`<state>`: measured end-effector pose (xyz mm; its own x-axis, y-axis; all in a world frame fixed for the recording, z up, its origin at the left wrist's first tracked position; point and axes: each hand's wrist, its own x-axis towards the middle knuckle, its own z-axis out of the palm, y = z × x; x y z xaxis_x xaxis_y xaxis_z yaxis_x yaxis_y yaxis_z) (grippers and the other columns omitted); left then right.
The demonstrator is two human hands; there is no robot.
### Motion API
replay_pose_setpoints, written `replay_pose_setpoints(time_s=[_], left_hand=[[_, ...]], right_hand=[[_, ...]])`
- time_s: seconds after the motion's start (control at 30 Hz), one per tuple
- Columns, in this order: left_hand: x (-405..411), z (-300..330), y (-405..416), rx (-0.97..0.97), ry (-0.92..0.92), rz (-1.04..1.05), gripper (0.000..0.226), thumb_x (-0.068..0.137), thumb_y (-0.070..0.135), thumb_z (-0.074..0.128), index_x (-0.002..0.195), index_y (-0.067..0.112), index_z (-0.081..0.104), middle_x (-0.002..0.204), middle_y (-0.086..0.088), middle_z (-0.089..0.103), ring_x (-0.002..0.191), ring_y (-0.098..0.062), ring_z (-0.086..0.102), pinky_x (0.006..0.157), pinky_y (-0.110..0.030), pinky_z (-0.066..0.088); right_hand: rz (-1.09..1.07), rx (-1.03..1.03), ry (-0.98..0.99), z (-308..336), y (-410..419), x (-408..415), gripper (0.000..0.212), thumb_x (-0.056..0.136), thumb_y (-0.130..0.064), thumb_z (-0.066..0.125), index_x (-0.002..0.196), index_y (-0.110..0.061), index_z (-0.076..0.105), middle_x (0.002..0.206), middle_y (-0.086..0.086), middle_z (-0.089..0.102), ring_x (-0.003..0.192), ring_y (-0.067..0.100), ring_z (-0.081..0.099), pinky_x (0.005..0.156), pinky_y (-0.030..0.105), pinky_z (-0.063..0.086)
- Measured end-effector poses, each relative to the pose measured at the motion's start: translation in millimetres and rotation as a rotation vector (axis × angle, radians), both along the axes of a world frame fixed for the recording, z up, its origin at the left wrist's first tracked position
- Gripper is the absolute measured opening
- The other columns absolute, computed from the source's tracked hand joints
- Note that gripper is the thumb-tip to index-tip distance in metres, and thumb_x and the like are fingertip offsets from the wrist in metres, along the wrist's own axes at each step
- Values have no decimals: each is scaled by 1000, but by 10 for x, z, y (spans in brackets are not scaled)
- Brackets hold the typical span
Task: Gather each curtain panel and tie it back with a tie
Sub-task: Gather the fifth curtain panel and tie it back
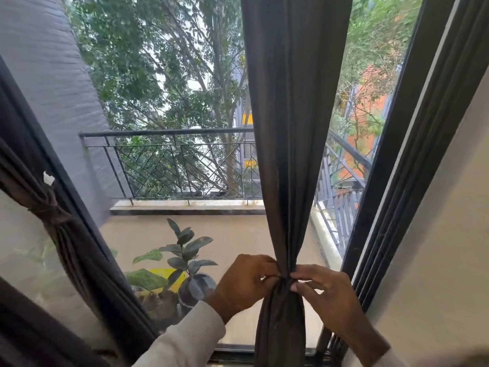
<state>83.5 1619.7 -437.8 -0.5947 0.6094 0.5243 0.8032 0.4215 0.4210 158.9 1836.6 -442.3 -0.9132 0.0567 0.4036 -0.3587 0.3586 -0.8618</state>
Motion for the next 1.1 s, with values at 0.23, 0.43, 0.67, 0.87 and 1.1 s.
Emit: replay_pose_setpoints(time_s=[0.23,0.43,0.67,0.87,1.1], left_hand=[[214,13,2,-67,829,35,12,105,22,72,103,16,83,133,-11,74,121,-33,66,100,-46,50],[54,200,-2,-193,746,-81,24,111,23,53,104,23,76,156,5,61,142,-34,55,113,-51,39],[-61,532,197,97,296,62,16,105,32,62,110,30,77,103,15,72,108,-17,61,92,-50,44],[-110,698,411,373,-137,114,11,86,31,85,92,33,76,83,28,67,77,-5,67,80,-39,56],[-107,829,465,494,-331,-10,17,83,2,89,85,17,83,73,7,76,69,-5,65,69,-25,53]], right_hand=[[-7,-1,32,-33,0,-10,48,83,12,80,94,-35,81,94,-8,82,86,13,78,81,28,63],[-2,-138,-70,-86,9,17,46,83,12,80,87,-34,82,89,-1,82,82,14,78,81,25,59],[-49,-164,77,42,-23,5,30,85,12,78,92,-16,73,95,4,71,85,27,71,74,42,61],[-113,-85,193,316,-42,35,38,86,13,76,95,-25,77,87,-1,72,75,20,64,73,23,51],[-159,-149,204,722,-110,140,20,76,-14,88,81,-31,78,72,-5,74,65,11,67,67,15,50]])
